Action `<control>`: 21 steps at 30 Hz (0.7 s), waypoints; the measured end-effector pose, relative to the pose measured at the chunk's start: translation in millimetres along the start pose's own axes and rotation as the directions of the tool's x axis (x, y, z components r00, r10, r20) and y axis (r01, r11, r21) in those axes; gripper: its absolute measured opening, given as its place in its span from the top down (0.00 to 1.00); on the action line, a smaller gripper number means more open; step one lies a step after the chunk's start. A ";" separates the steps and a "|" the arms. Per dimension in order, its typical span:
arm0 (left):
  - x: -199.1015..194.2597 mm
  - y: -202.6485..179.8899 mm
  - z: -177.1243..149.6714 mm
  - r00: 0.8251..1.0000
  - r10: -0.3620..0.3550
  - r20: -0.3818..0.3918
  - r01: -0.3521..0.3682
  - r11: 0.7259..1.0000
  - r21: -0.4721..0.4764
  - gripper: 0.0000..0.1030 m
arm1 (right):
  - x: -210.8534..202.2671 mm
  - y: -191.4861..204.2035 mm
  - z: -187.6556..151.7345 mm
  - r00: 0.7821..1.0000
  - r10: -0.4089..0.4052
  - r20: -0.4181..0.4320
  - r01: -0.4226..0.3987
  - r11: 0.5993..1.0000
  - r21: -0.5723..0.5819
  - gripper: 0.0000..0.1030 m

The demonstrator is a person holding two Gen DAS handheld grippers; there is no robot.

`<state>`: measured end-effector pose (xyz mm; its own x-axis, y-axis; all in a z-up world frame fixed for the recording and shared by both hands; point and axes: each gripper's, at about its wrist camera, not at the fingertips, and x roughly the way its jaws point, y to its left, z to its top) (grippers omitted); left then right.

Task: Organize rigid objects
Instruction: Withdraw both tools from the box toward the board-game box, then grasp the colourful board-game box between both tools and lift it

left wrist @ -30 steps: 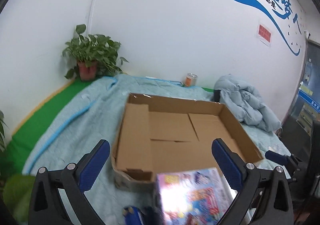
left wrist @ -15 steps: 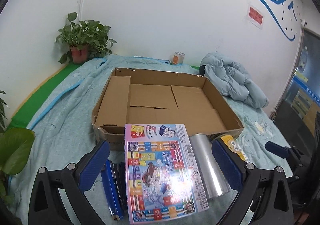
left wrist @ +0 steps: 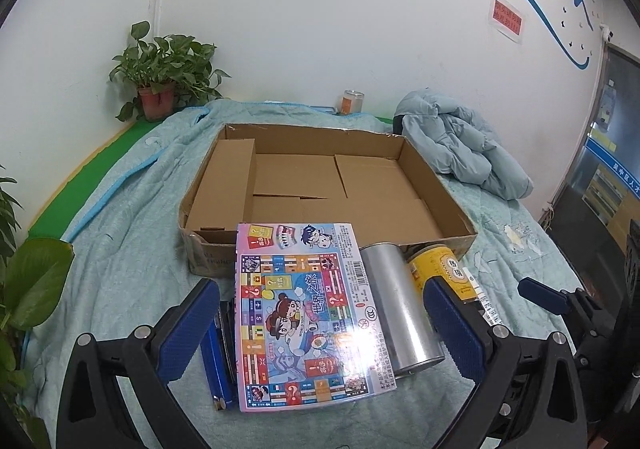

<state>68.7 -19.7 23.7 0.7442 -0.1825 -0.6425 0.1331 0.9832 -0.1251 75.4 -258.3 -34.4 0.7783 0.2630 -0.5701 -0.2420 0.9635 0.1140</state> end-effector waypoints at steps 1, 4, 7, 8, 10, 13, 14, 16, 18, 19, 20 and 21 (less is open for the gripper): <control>-0.5 0.0 -0.3 1.000 0.000 0.001 0.000 1.000 0.001 0.01 | 0.0 0.5 -0.4 1.000 0.000 -0.001 0.000 1.000 -0.002 0.00; 0.3 -1.2 -0.4 1.000 -0.005 -0.002 0.005 1.000 0.003 0.01 | 0.9 4.0 -1.3 1.000 -0.001 -0.005 0.001 1.000 -0.011 0.00; 4.2 3.1 0.0 1.000 -0.021 -0.017 0.021 1.000 -0.009 0.01 | 4.7 7.2 -1.3 1.000 0.001 -0.019 -0.001 1.000 -0.016 0.00; 6.1 5.7 0.2 0.999 -0.027 -0.031 0.027 1.000 -0.011 0.01 | 6.3 8.1 -1.3 1.000 0.002 -0.023 -0.003 1.000 -0.020 0.00; 11.2 11.6 0.1 0.998 -0.041 -0.050 0.039 0.999 -0.027 0.01 | 10.1 11.0 -0.4 0.999 0.006 -0.034 -0.007 1.000 -0.027 0.00; 19.1 19.1 0.3 0.996 -0.051 -0.071 0.048 0.998 -0.035 0.01 | 16.0 13.5 1.2 0.999 0.018 -0.044 -0.020 0.999 -0.031 0.00; 21.8 21.2 -0.3 0.996 -0.050 -0.078 0.048 0.998 -0.035 0.01 | 17.7 14.3 1.6 0.999 0.022 -0.047 -0.023 0.999 -0.033 0.00; 28.2 26.1 -0.9 0.994 -0.054 -0.094 0.052 0.998 -0.031 0.01 | 22.0 17.8 1.8 0.998 0.027 -0.057 -0.029 0.999 -0.040 0.00; 35.0 31.2 -1.8 0.992 -0.068 -0.109 0.064 0.997 -0.038 0.01 | 26.5 21.4 1.7 0.997 0.037 -0.067 -0.040 0.998 -0.043 0.00; 39.0 33.8 -2.7 0.990 -0.075 -0.119 0.070 0.997 -0.045 0.01 | 28.6 22.4 1.7 0.996 0.042 -0.073 -0.045 0.998 -0.043 0.00; 42.8 36.1 -3.3 0.988 -0.083 -0.131 0.077 0.996 -0.053 0.01 | 30.9 23.9 1.4 0.996 0.046 -0.078 -0.050 0.998 -0.046 0.00; 47.3 39.1 -3.6 0.985 -0.093 -0.145 0.085 0.994 -0.065 0.01 | 33.1 26.4 1.0 0.995 0.048 -0.083 -0.052 0.997 -0.051 0.00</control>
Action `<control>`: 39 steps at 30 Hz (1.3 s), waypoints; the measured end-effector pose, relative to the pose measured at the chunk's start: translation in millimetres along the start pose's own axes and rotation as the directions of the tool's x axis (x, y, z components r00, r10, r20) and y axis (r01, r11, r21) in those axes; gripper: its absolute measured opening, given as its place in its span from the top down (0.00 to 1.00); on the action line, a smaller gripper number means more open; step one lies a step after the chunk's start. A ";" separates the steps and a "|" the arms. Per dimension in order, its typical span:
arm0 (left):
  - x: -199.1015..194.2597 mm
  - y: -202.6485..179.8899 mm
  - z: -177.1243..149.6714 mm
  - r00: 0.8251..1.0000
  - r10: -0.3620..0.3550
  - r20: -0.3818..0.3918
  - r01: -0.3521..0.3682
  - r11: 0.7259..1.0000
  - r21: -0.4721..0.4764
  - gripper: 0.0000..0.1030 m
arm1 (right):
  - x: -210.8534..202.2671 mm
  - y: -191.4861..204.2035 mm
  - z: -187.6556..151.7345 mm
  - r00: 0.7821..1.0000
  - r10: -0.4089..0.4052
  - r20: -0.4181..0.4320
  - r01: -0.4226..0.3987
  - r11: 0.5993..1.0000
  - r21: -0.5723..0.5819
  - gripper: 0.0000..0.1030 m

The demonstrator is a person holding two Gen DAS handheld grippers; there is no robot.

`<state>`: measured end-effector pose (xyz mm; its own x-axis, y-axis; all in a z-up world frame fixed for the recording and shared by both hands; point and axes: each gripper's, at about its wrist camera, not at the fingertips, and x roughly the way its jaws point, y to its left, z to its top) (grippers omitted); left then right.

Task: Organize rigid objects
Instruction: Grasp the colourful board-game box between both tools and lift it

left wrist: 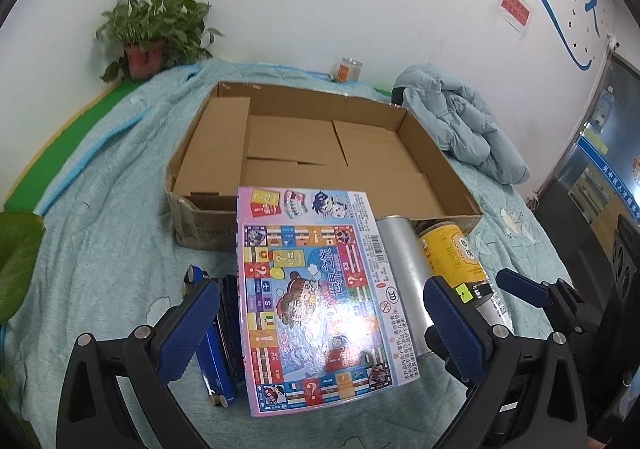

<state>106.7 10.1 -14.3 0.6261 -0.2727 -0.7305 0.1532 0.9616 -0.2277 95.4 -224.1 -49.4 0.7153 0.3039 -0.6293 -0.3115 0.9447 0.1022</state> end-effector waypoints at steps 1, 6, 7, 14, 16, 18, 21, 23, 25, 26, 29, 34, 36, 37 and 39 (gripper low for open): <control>4.9 4.6 0.2 1.000 -0.009 -0.014 0.009 1.000 -0.015 0.01 | 1.9 2.0 -0.1 1.000 0.001 -0.003 -0.002 1.000 -0.005 0.00; 25.9 20.4 1.1 0.998 -0.037 -0.059 0.034 0.998 -0.052 0.01 | 14.2 7.6 0.4 0.999 0.047 -0.026 -0.048 0.999 -0.020 0.00; 31.0 24.2 1.2 0.996 -0.048 -0.071 0.044 0.997 -0.061 0.01 | 16.5 9.1 0.3 0.998 0.054 -0.031 -0.055 0.998 -0.023 0.00; 60.9 41.1 1.6 0.985 -0.103 -0.139 0.089 0.991 -0.103 0.02 | 33.2 24.3 0.0 0.985 0.157 -0.066 -0.160 0.986 -0.042 0.00; 68.1 43.8 2.5 0.980 -0.129 -0.152 0.114 0.988 -0.101 0.03 | 38.4 27.2 0.4 0.981 0.177 -0.079 -0.180 0.983 -0.042 0.00; 75.5 44.7 3.0 0.975 -0.141 -0.174 0.125 0.987 -0.097 0.09 | 45.6 29.2 1.4 0.975 0.203 -0.094 -0.207 0.978 -0.034 0.00; 87.8 46.3 2.7 0.969 -0.136 -0.208 0.118 0.988 -0.096 0.14 | 56.5 32.7 3.7 0.969 0.222 -0.112 -0.226 0.974 -0.031 0.00; 94.9 46.2 1.9 0.966 -0.123 -0.229 0.107 0.991 -0.081 0.17 | 61.9 36.4 5.4 0.966 0.226 -0.122 -0.232 0.972 -0.035 0.00; 98.0 49.6 1.3 0.962 -0.146 -0.231 0.125 0.987 -0.103 0.17 | 69.1 40.5 6.6 0.960 0.242 -0.144 -0.248 0.968 -0.025 0.00; 99.6 51.3 1.7 0.961 -0.151 -0.233 0.128 0.986 -0.111 0.17 | 73.2 43.0 6.0 0.958 0.242 -0.156 -0.248 0.968 -0.022 0.00; 100.7 51.8 1.3 0.962 -0.148 -0.230 0.125 0.986 -0.113 0.17 | 75.9 47.4 5.0 0.963 0.224 -0.151 -0.230 0.973 -0.026 0.00; 98.2 45.6 0.4 0.966 -0.123 -0.229 0.101 0.989 -0.105 0.18 | 77.2 47.6 4.4 0.966 0.213 -0.147 -0.217 0.976 -0.009 0.01; 94.3 42.2 -1.3 0.967 -0.115 -0.225 0.094 0.991 -0.100 0.18 | 76.9 48.8 4.0 0.967 0.208 -0.144 -0.211 0.977 -0.008 0.01; 90.5 41.4 -2.4 0.969 -0.112 -0.220 0.093 0.991 -0.096 0.18 | 76.3 49.4 4.3 0.968 0.207 -0.141 -0.210 0.978 -0.010 0.01; 82.6 35.9 -0.6 0.975 -0.098 -0.197 0.083 0.993 -0.080 0.19 | 71.9 51.5 4.5 0.972 0.197 -0.128 -0.201 0.979 -0.018 0.01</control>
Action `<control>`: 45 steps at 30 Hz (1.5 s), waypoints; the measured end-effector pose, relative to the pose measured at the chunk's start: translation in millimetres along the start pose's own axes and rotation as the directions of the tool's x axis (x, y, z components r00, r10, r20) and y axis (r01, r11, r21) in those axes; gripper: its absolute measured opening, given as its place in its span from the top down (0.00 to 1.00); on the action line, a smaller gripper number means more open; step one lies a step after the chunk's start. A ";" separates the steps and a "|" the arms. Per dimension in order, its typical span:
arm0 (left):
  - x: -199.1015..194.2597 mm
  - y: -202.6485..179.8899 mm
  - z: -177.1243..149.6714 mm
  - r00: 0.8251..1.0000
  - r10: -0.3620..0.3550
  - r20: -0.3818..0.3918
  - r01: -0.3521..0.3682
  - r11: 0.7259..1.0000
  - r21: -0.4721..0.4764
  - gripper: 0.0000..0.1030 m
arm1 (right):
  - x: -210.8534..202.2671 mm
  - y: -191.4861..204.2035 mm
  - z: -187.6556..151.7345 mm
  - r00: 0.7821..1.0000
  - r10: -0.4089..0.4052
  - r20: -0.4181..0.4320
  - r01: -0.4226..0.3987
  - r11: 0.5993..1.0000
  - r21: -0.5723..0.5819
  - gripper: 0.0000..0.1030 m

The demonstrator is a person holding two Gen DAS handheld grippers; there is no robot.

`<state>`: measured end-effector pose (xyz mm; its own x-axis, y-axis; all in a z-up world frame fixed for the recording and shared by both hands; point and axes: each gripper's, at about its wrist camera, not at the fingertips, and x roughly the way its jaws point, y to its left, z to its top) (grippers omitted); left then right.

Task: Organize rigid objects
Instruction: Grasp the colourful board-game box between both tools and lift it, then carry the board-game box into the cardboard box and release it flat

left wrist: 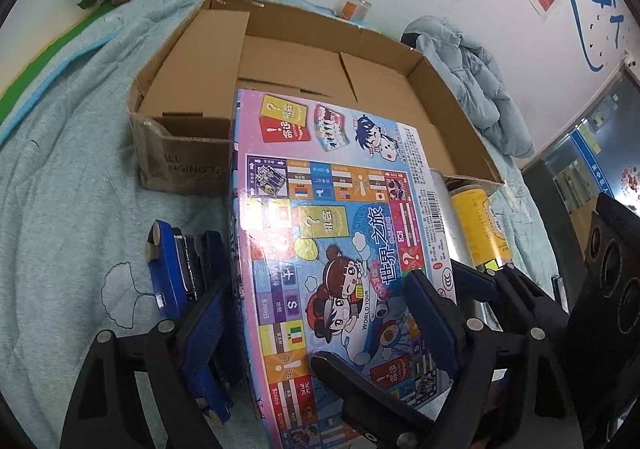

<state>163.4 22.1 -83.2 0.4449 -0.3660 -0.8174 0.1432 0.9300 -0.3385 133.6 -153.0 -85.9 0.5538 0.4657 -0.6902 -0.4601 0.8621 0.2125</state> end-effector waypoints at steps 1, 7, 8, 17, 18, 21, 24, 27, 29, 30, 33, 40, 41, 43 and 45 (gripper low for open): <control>-5.4 -3.9 -0.7 1.000 0.006 0.017 -0.006 1.000 0.010 0.19 | -3.3 1.9 0.2 1.000 -0.005 0.013 0.005 1.000 -0.005 0.01; -44.3 -32.4 5.6 0.992 0.035 0.123 -0.047 0.994 0.094 0.20 | -32.7 6.6 6.5 0.993 -0.013 0.118 0.016 1.000 -0.025 0.01; -48.8 -37.5 7.5 0.990 0.036 0.136 -0.050 0.993 0.102 0.20 | -36.9 6.5 8.1 0.991 -0.017 0.132 0.021 0.999 -0.028 0.01; -78.6 -76.8 37.4 0.971 0.024 0.239 -0.071 0.979 0.192 0.20 | -63.0 0.0 30.8 0.968 -0.065 0.244 0.077 0.996 -0.042 0.01; -80.5 -80.5 40.8 0.968 0.021 0.249 -0.074 0.977 0.202 0.20 | -63.7 -1.0 35.2 0.965 -0.071 0.254 0.085 0.995 -0.044 0.01; -82.2 -88.3 55.3 0.964 0.005 0.267 -0.065 0.974 0.217 0.19 | -66.4 -4.7 44.0 0.957 -0.088 0.276 0.104 0.994 -0.044 0.01; -81.3 -91.2 69.3 0.960 -0.004 0.279 -0.062 0.972 0.227 0.19 | -66.6 -10.0 54.7 0.952 -0.101 0.290 0.120 0.991 -0.050 0.01; -75.9 -93.2 84.4 0.956 -0.005 0.293 -0.067 0.969 0.237 0.19 | -62.2 -14.2 66.9 0.948 -0.112 0.297 0.136 0.989 -0.058 0.01; -70.4 -90.8 96.7 0.956 -0.005 0.294 -0.069 0.968 0.240 0.19 | -55.6 -17.6 78.1 0.947 -0.121 0.296 0.150 0.986 -0.076 0.01; -67.7 -89.0 102.1 0.956 -0.007 0.292 -0.066 0.969 0.239 0.19 | -53.3 -18.5 81.2 0.946 -0.126 0.299 0.157 0.984 -0.082 0.01; -54.1 -80.8 124.5 0.959 -0.010 0.283 -0.058 0.971 0.234 0.19 | -43.1 -20.5 93.5 0.942 -0.141 0.304 0.178 0.980 -0.095 0.01; -18.6 -64.4 162.7 0.969 0.009 0.247 -0.063 0.975 0.212 0.19 | -9.1 -40.0 115.4 0.956 -0.124 0.264 0.146 0.987 -0.064 0.01; -12.7 -62.3 165.5 0.971 0.008 0.237 -0.059 0.976 0.208 0.19 | -4.3 -42.1 117.1 0.958 -0.125 0.257 0.145 0.988 -0.059 0.01; 0.5 -59.3 169.8 0.976 0.016 0.216 -0.060 0.979 0.197 0.19 | 7.4 -47.6 119.7 0.964 -0.127 0.233 0.142 0.989 -0.051 0.01; 16.9 -55.8 172.4 0.984 0.030 0.177 -0.062 0.982 0.180 0.19 | 21.4 -53.9 120.7 0.974 -0.118 0.195 0.128 0.991 -0.040 0.01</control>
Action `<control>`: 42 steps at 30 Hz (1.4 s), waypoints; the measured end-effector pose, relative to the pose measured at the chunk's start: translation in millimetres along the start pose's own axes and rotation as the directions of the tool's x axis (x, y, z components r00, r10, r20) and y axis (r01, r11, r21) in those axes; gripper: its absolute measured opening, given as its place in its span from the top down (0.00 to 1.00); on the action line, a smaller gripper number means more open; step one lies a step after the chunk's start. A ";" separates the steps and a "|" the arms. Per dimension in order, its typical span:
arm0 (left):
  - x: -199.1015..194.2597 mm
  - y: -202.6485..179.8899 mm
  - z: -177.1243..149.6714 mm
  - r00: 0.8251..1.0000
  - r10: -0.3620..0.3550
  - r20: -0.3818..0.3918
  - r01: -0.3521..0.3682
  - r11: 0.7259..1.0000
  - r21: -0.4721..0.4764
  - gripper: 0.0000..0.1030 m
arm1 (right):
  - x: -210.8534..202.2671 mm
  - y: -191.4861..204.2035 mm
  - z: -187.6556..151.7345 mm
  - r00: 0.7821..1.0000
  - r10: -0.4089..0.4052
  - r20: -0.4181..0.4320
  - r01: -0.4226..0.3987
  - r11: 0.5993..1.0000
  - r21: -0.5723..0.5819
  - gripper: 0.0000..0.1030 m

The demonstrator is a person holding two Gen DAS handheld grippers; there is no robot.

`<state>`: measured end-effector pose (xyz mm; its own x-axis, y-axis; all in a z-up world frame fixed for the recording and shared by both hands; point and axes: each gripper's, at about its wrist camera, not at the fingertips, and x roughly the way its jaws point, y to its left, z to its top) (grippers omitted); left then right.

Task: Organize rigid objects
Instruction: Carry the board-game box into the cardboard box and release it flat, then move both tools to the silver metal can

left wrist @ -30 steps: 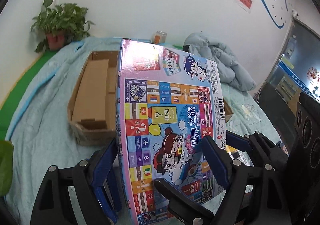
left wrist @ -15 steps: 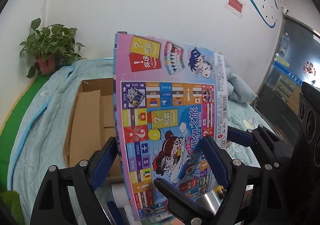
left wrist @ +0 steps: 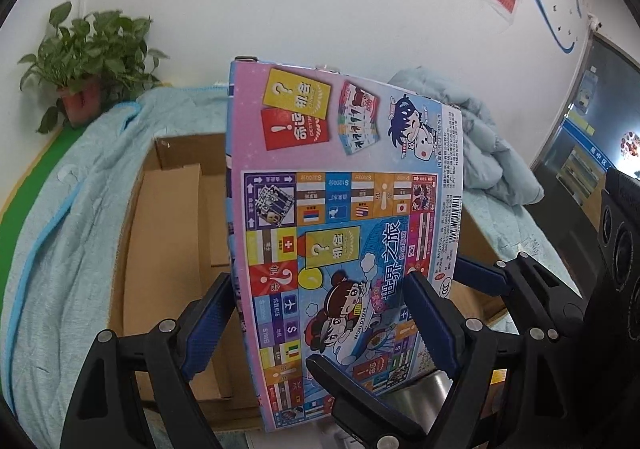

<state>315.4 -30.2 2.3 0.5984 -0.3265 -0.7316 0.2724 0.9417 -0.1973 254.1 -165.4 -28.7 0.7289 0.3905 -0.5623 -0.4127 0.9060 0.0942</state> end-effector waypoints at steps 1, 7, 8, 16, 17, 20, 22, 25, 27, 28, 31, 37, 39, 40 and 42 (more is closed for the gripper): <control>7.0 1.7 -1.8 1.000 0.003 -0.022 -0.004 1.000 -0.010 0.19 | 7.1 -0.7 -1.4 1.000 0.008 -0.021 -0.008 1.000 0.006 0.01; 45.4 18.2 -8.3 0.992 0.037 -0.123 -0.042 0.998 -0.037 0.21 | 39.9 -4.8 -15.6 0.982 0.072 -0.172 -0.067 0.997 0.039 0.01; 48.8 20.0 -7.9 0.991 0.036 -0.132 -0.042 0.998 -0.046 0.21 | 42.5 -5.8 -16.6 0.980 0.080 -0.184 -0.073 0.996 0.042 0.01; 81.5 54.6 -28.3 0.972 0.053 -0.227 -0.080 0.991 -0.110 0.38 | 68.1 -6.9 -28.2 0.925 0.103 -0.365 -0.083 0.994 0.072 0.11; 82.0 57.5 -31.4 0.971 0.060 -0.230 -0.087 0.990 -0.111 0.38 | 68.4 -4.9 -28.8 0.921 0.107 -0.375 -0.088 0.994 0.069 0.13; 80.6 56.1 -33.8 0.970 0.079 -0.231 -0.107 0.988 -0.110 0.41 | 71.7 -3.0 -29.0 0.909 0.104 -0.403 -0.089 0.994 0.056 0.14; 77.2 55.4 -37.1 0.969 0.090 -0.229 -0.116 0.988 -0.102 0.41 | 72.8 1.1 -29.3 0.904 0.095 -0.417 -0.088 0.995 0.036 0.14; 68.2 52.2 -41.4 0.968 0.114 -0.221 -0.136 0.987 -0.083 0.41 | 77.4 0.5 -29.7 0.892 0.102 -0.441 -0.100 0.995 0.027 0.14; 58.7 48.7 -44.6 0.968 0.124 -0.219 -0.143 0.987 -0.072 0.41 | 78.4 -0.6 -32.4 0.888 0.115 -0.446 -0.116 0.993 0.024 0.13; 53.6 48.2 -47.1 0.969 0.121 -0.215 -0.139 0.988 -0.070 0.40 | 75.8 1.3 -32.9 0.888 0.129 -0.442 -0.136 0.991 0.015 0.13; 29.8 41.7 -53.1 0.973 0.162 -0.162 -0.169 0.985 -0.033 0.39 | 60.3 8.0 -32.9 0.926 0.081 -0.368 -0.107 0.993 -0.050 0.13; -43.6 12.0 -70.5 0.935 0.337 0.108 -0.344 0.937 0.051 0.00 | 3.5 -7.6 -47.9 0.975 0.046 -0.219 -0.038 0.998 0.041 0.10; -60.0 -0.6 -75.9 0.918 0.356 0.173 -0.370 0.927 0.060 0.01 | -10.9 -9.7 -54.6 0.982 0.016 -0.186 -0.005 0.998 0.061 0.09; -66.5 -8.6 -78.7 0.917 0.353 0.185 -0.370 0.927 0.064 0.01 | -17.3 -11.8 -54.4 0.985 0.006 -0.175 0.007 0.997 0.072 0.09; -74.0 -18.6 -83.7 0.922 0.340 0.184 -0.356 0.933 0.059 0.01 | -32.4 -13.2 -58.1 0.989 -0.017 -0.149 0.031 0.996 0.089 0.09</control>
<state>203.0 -16.7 5.4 0.7831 0.0044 -0.6219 0.0857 0.9897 0.1150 204.1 -199.5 -59.5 0.6462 0.3461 -0.6802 -0.3401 0.9285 0.1494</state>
